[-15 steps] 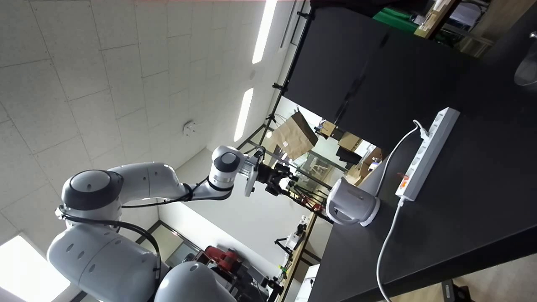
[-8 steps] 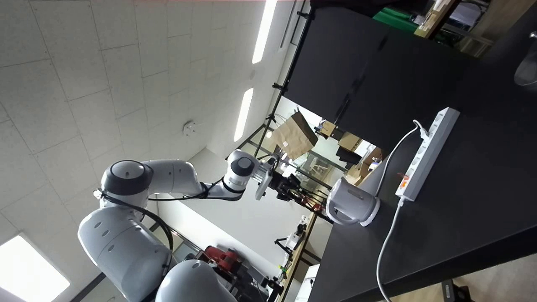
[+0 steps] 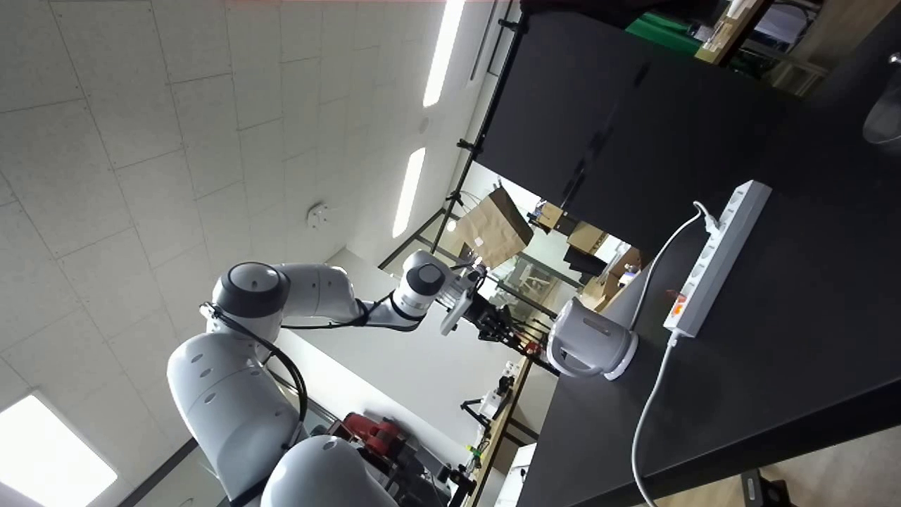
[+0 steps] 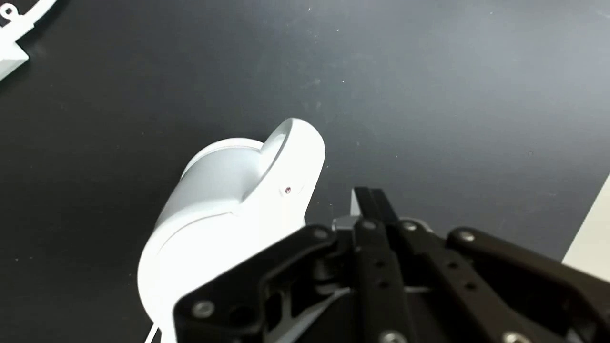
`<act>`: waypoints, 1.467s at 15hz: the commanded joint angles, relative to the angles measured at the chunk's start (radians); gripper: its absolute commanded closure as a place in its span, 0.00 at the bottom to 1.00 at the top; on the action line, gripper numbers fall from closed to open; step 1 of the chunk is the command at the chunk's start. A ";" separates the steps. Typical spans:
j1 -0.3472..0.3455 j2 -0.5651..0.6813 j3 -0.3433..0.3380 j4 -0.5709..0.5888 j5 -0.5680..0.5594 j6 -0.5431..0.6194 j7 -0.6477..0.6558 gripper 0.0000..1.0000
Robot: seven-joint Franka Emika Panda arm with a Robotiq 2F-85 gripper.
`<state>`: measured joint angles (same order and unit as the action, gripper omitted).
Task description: Turn on the electric kettle, turn off the extension cable then turn it back on
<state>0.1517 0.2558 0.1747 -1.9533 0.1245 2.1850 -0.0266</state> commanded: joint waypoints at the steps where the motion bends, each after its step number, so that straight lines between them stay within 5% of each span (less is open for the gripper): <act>1: -0.013 0.058 -0.006 0.089 0.036 -0.092 -0.008 1.00; 13: -0.031 0.166 -0.024 0.200 0.058 -0.292 0.005 1.00; 22: -0.031 0.212 -0.032 0.227 0.058 -0.312 0.002 1.00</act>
<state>0.1214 0.4448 0.1479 -1.7697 0.1759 1.9036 -0.0279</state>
